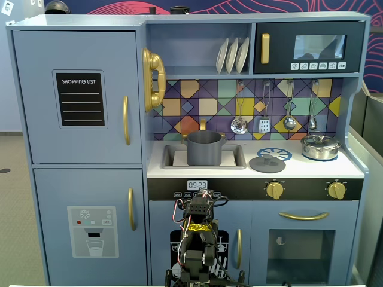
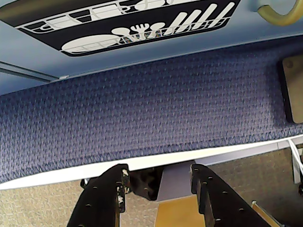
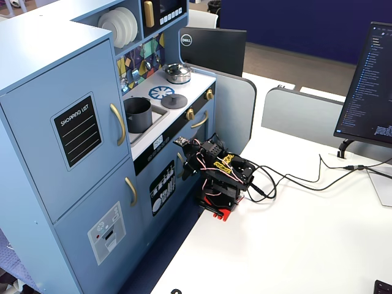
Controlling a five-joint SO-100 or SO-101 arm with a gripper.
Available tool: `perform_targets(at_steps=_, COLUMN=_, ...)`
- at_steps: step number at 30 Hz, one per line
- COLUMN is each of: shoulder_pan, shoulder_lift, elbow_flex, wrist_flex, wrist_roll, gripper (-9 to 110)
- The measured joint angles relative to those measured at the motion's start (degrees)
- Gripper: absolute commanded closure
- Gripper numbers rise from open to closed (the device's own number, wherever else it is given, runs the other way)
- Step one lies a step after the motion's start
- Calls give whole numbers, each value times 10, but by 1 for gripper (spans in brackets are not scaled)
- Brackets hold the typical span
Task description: Pick up the lid from the counter and put it on the gray recipient
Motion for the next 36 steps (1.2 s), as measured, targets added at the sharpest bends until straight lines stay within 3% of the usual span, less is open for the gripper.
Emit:
perform_targets(at_steps=15, shoulder_pan=0, shoulder_lift=0, elbow_flex=0, wrist_flex=0, wrist_roll=4, gripper=94)
perform_targets(at_steps=18, shoulder_pan=1, shoulder_lift=0, elbow_flex=0, wrist_flex=0, wrist_roll=28, gripper=86)
perform_targets(at_steps=21, shoulder_pan=0, shoulder_lift=0, elbow_flex=-1, wrist_flex=0, wrist_roll=34, gripper=101)
perform_targets(at_steps=27, shoulder_pan=12, shoulder_lift=-2, elbow_flex=-14, wrist_flex=-13, wrist_roll=36, gripper=102)
perform_targets(at_steps=36, shoulder_pan=76, shoulder_lift=-189, elbow_flex=-328, wrist_flex=-69, wrist_roll=-4, gripper=102)
